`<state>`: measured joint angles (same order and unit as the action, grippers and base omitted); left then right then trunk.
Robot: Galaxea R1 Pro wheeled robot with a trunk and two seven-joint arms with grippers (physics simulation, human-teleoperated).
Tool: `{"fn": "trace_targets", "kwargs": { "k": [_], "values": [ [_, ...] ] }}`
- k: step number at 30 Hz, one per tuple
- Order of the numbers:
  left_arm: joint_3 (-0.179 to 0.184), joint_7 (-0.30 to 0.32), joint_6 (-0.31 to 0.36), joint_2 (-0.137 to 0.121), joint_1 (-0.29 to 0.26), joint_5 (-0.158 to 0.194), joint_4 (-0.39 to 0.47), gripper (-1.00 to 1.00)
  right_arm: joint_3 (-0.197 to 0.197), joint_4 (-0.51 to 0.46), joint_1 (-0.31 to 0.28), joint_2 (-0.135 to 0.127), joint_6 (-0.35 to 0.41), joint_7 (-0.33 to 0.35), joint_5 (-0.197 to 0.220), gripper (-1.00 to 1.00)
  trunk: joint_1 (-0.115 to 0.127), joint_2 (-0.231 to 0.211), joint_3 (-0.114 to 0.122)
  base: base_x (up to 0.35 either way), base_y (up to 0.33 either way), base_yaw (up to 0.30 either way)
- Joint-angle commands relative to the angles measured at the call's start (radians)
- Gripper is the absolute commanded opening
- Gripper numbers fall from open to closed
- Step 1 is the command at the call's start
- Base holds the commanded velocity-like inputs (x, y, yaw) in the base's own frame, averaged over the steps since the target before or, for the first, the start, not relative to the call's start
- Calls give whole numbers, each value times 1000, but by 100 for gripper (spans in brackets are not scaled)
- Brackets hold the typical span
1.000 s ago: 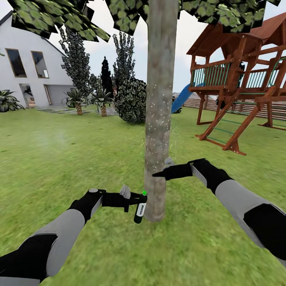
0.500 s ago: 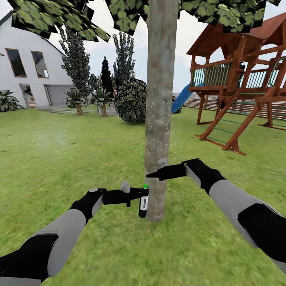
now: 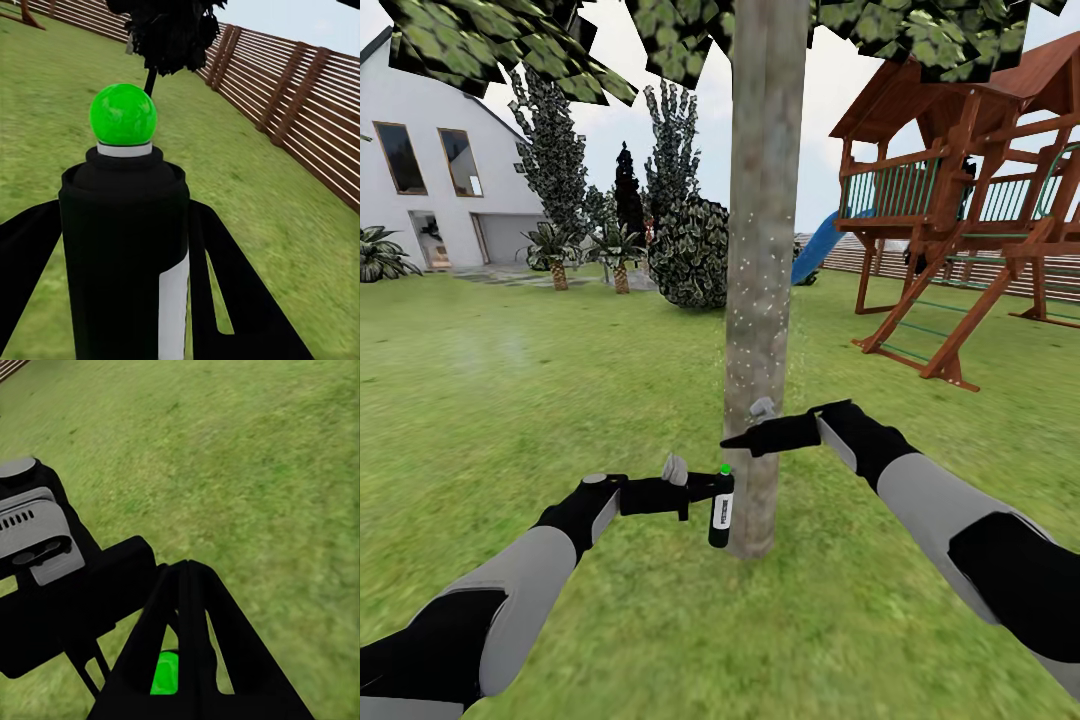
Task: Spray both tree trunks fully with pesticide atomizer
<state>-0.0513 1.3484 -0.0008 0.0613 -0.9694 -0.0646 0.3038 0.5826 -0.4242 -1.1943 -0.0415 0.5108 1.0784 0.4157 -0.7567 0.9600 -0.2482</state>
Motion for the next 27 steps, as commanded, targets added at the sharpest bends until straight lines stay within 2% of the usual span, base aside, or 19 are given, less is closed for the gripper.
{"fn": "trace_targets", "kwargs": {
  "k": [1,7,12,23,24,26,27],
  "values": [
    [-1,0,1,0,0,1,0,-100,0,1,1,0,0,0,0,-100,0,0,0,0,0,0],
    [-2,0,10,0,0,2,9,-100,0,15,3,0,-2,0,0,-100,0,0,0,0,0,0],
    [-32,0,14,0,0,2,33,-100,0,17,4,0,-3,0,0,-100,0,0,0,0,0,0],
    [-36,0,15,0,0,2,34,-100,-2,19,4,-2,-3,-1,-1,-100,0,0,0,0,0,0],
    [-36,0,15,0,0,2,34,-100,-5,19,4,-9,-2,-13,-2,-100,0,0,0,0,0,0],
    [-37,0,15,0,0,2,34,-100,-9,19,2,-67,0,-93,-2,-100,0,0,0,0,0,0],
    [-37,0,15,0,0,2,34,-100,-10,18,1,-108,1,-120,-2,-100,0,0,0,0,0,0]
  ]
}}
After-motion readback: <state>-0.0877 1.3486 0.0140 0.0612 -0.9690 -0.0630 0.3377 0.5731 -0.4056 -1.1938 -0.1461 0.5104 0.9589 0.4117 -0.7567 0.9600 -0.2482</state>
